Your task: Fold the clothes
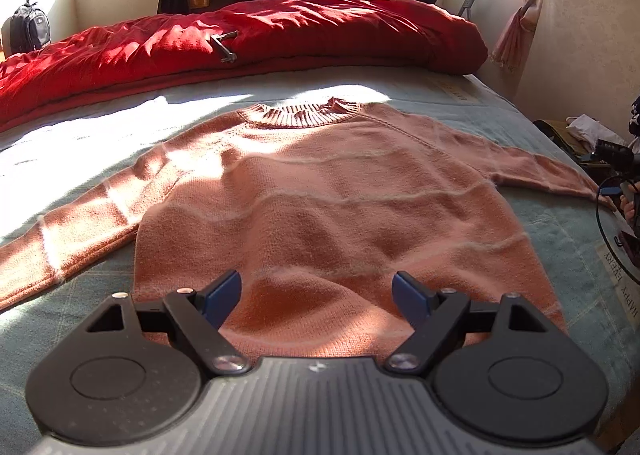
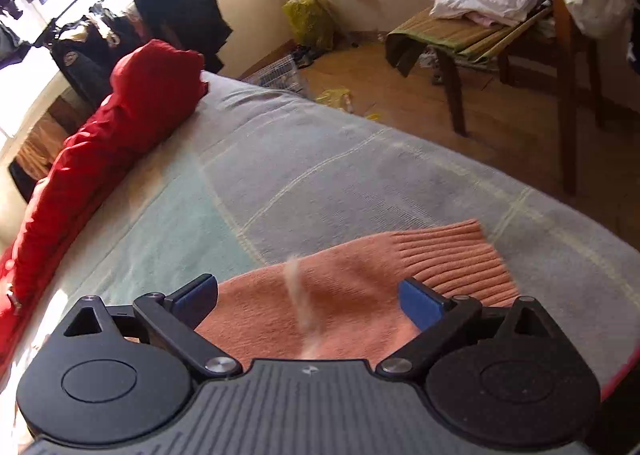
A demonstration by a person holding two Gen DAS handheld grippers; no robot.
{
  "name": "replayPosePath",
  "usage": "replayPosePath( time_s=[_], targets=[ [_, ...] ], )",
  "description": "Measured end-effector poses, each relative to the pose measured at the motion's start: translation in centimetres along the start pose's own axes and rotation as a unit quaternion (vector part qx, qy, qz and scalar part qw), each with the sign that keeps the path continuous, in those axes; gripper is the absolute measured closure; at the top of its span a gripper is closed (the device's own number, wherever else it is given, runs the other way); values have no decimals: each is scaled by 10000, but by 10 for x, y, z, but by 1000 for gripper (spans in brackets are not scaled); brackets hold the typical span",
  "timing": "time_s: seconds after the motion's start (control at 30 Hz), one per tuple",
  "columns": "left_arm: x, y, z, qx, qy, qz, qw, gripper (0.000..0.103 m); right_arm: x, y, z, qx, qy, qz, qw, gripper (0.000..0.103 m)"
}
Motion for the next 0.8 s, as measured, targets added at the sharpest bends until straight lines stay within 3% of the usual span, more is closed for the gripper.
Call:
replayPosePath(
  time_s=[0.07, 0.17, 0.3, 0.43, 0.53, 0.7, 0.8],
  targets=[
    [0, 0, -4, -47, -69, 18, 10000, 20, -2, -9, -10, -103, -42, 54, 9999, 2],
    [-3, 2, -2, -42, -95, 60, 9999, 20, 13, -25, -64, -468, -938, 132, 9944, 0],
    [-2, 3, 11, 112, 46, 71, 9999, 20, 57, -26, -139, -193, -2623, 327, 9642, 0],
    [2, 0, 9, 18, -17, 63, 10000, 20, 101, 3, -161, 275, -3446, 182, 9382, 0],
    [7, -7, -1, -98, -216, 103, 9997, 20, 113, -1, -143, 149, -3167, 367, 9477, 0],
    [14, -14, -17, -234, -524, 170, 9982, 20, 123, -15, -124, -148, -3110, 422, 9494, 0],
    [12, -19, -20, -229, -556, 257, 9979, 20, 116, -20, -133, 36, -3031, 115, 9529, 0]
  ],
)
Point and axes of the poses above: each gripper's, at about its wrist camera, not at the fingertips, and y roughly the way its jaws point, z to its right, x to its underside, the point moved 6 cm from there along y, roughly the way its jaws point, and after that the axes turned 14 degrees about x, right-handed, at the moved point
